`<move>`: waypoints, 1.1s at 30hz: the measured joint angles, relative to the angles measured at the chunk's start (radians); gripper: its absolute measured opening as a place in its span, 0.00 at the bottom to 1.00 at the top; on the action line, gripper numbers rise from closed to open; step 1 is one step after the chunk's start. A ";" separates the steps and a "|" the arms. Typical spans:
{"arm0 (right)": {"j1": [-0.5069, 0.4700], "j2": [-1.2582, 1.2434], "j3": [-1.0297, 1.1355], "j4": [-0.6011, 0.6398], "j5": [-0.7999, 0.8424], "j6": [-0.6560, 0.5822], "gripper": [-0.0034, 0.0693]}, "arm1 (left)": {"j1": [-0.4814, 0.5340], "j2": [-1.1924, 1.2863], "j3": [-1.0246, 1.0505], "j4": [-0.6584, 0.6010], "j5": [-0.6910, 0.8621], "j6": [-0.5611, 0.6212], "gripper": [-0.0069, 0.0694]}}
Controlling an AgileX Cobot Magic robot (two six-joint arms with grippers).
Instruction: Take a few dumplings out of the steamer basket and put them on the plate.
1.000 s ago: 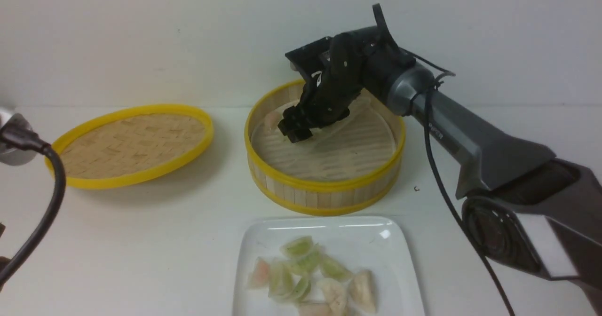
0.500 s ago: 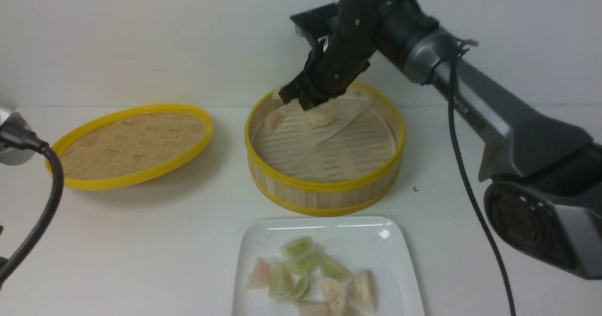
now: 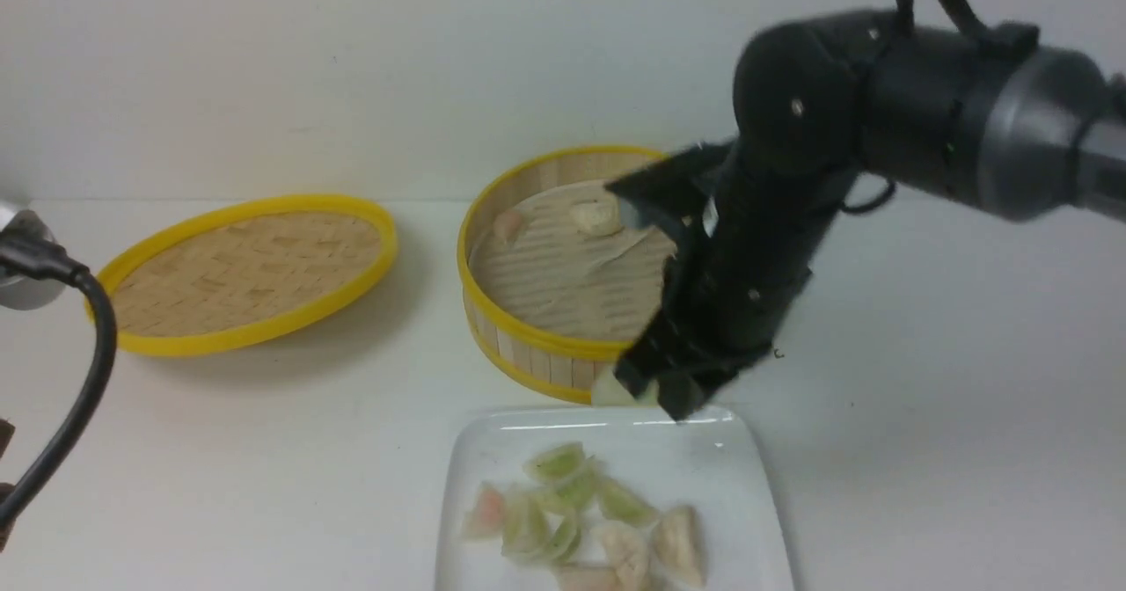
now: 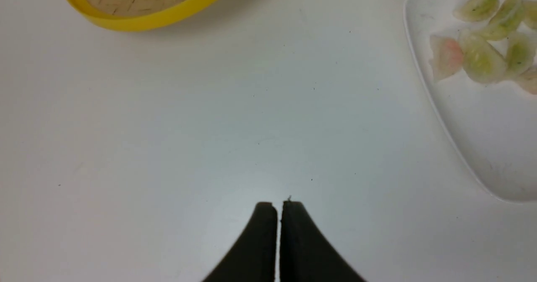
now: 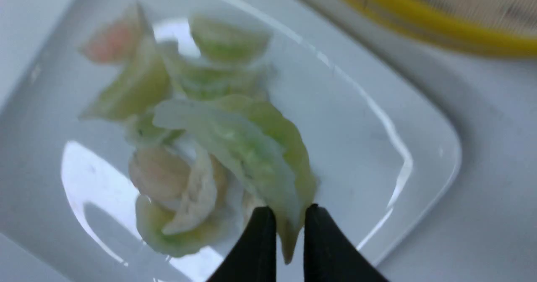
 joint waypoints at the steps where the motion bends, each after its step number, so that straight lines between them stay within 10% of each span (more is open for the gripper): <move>1: 0.000 -0.002 0.050 0.000 -0.039 0.007 0.12 | 0.000 0.000 0.000 0.000 -0.001 0.000 0.08; 8: 0.000 0.035 0.142 -0.002 -0.201 0.016 0.28 | 0.000 0.000 0.000 -0.002 -0.004 0.000 0.08; 14: 0.000 0.026 0.073 -0.030 -0.121 0.066 0.61 | 0.000 0.000 0.000 -0.022 -0.009 0.000 0.08; 23: 0.000 -0.429 0.059 -0.138 -0.035 0.156 0.07 | 0.000 0.000 0.000 -0.087 -0.028 0.004 0.08; 33: 0.000 -1.254 0.595 -0.204 -0.516 0.223 0.03 | 0.000 0.000 0.000 -0.115 -0.097 0.011 0.08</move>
